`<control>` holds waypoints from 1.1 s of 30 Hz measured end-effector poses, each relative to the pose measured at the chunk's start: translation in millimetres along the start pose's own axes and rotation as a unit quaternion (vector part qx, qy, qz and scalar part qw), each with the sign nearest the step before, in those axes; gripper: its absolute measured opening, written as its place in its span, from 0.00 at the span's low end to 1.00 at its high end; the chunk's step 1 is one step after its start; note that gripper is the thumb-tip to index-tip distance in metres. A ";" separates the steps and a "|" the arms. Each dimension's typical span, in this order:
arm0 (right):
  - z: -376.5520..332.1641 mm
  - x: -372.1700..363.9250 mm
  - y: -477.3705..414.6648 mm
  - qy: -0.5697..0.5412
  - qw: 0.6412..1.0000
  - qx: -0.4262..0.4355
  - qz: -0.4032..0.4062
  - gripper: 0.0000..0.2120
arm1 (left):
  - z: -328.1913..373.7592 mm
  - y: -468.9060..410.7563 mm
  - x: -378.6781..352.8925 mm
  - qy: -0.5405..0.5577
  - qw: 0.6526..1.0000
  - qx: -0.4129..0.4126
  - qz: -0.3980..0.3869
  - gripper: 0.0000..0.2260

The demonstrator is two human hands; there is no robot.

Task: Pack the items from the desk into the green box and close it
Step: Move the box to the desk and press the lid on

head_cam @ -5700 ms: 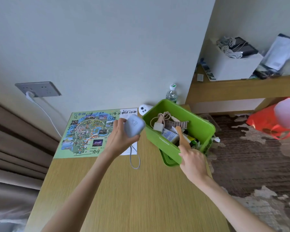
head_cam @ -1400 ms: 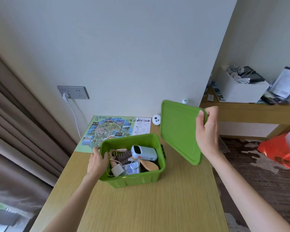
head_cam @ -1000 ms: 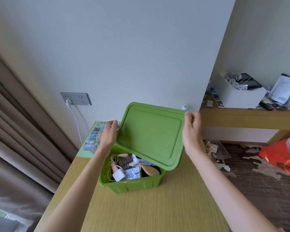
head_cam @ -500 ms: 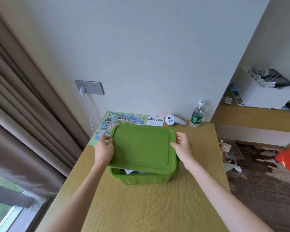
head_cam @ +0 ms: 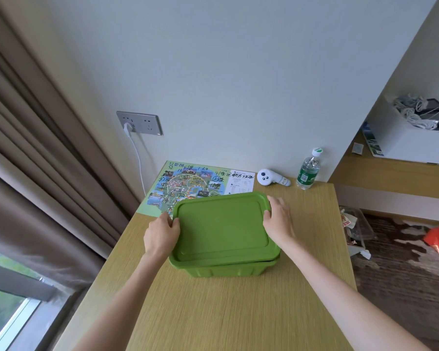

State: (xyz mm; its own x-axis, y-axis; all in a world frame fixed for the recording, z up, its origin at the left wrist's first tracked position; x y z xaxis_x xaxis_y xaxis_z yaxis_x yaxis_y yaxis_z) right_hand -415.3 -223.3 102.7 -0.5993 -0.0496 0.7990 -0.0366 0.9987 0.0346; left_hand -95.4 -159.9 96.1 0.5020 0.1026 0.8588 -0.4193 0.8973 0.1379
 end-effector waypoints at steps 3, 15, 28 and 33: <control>5.8 -2.9 4.8 0.015 1.000 0.013 0.001 0.23 | 1.4 -2.9 -1.9 -0.014 1.000 -0.009 0.009 0.13; 11.8 -15.1 22.8 0.066 0.997 0.046 0.015 0.23 | 23.6 8.1 -15.5 -0.005 0.985 -0.161 0.063 0.16; 1.1 -36.3 18.9 0.152 0.976 0.145 -0.059 0.26 | 25.9 -1.1 -39.7 -0.088 0.974 -0.208 -0.023 0.25; 0.3 -34.2 18.0 0.108 0.983 0.140 -0.055 0.26 | 26.0 -5.1 -40.9 -0.084 0.974 -0.210 -0.024 0.25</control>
State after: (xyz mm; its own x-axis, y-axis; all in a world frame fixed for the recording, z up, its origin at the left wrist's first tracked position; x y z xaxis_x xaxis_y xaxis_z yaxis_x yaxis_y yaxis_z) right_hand -395.7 -203.6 75.7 -0.3974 -0.1242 0.9092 -0.3282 0.9445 -0.0145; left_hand -133.5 -179.8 73.1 0.3677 0.0161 0.9298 -0.0338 0.9994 -0.0039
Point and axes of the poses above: each hand's wrist, its own y-axis away from the middle knuckle, its own x-axis out of the back of the hand, z = x × y, the point moved 8 cm from there along -y, towards the middle knuckle, and after that the axes turned 6 degrees about -z, right-handed, at the moved point
